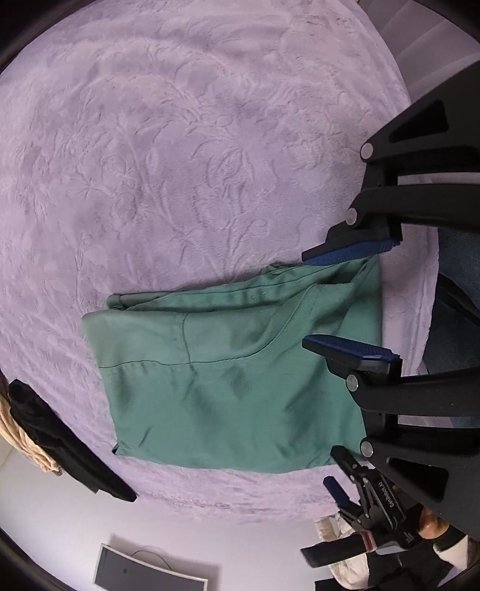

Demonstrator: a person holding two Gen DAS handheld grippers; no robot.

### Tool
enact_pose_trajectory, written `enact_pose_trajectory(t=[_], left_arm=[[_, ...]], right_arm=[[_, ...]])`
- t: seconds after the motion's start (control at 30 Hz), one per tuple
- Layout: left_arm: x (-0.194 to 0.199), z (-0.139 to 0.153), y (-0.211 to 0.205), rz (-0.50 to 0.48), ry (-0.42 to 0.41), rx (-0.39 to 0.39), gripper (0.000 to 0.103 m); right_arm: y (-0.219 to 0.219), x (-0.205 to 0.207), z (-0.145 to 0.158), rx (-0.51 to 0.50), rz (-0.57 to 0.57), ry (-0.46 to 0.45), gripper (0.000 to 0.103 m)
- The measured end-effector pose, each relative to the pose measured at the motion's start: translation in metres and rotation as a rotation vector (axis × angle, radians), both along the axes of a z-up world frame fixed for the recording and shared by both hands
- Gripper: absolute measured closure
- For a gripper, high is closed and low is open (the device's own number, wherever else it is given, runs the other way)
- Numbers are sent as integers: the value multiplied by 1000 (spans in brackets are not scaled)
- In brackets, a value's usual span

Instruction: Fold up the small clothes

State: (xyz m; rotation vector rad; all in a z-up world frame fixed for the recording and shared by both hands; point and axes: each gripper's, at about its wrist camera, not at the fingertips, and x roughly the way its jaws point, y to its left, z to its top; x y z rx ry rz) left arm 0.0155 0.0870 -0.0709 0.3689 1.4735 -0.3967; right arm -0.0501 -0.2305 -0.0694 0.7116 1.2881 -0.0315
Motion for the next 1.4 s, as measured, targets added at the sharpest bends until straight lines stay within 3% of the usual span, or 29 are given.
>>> enact_pose_trajectory(t=[0.17,0.27,0.37,0.5,0.63,0.97,1.03,1.07,1.4], left_arm=[[-6,0,-1,-8,-14,14,5],[-8,-1,-5,0,-5,15,5],[-9,-1,-5,5,-1,12,5],[-4,-1,1,10,13,7,5],[0,1,0,-8,15,14,5],[18,18,-9,-11,15,26,5],[20,24,-10,-1,10,16,5],[21,26,-11,2,9,6,5],[22,43,-21,-5,-24,-13,1]], right_arm=[[12,17,-25,-46,37,87,61],[10,19,-40,-22,28,128,61],[6,15,-30,-2,23,112,58],[1,7,-16,6,22,103,44],[-9,4,-3,29,0,92,42],[13,3,6,20,5,71,41],[24,10,12,5,10,65,34],[25,9,15,-1,11,59,25],[30,22,49,-65,22,6,24]])
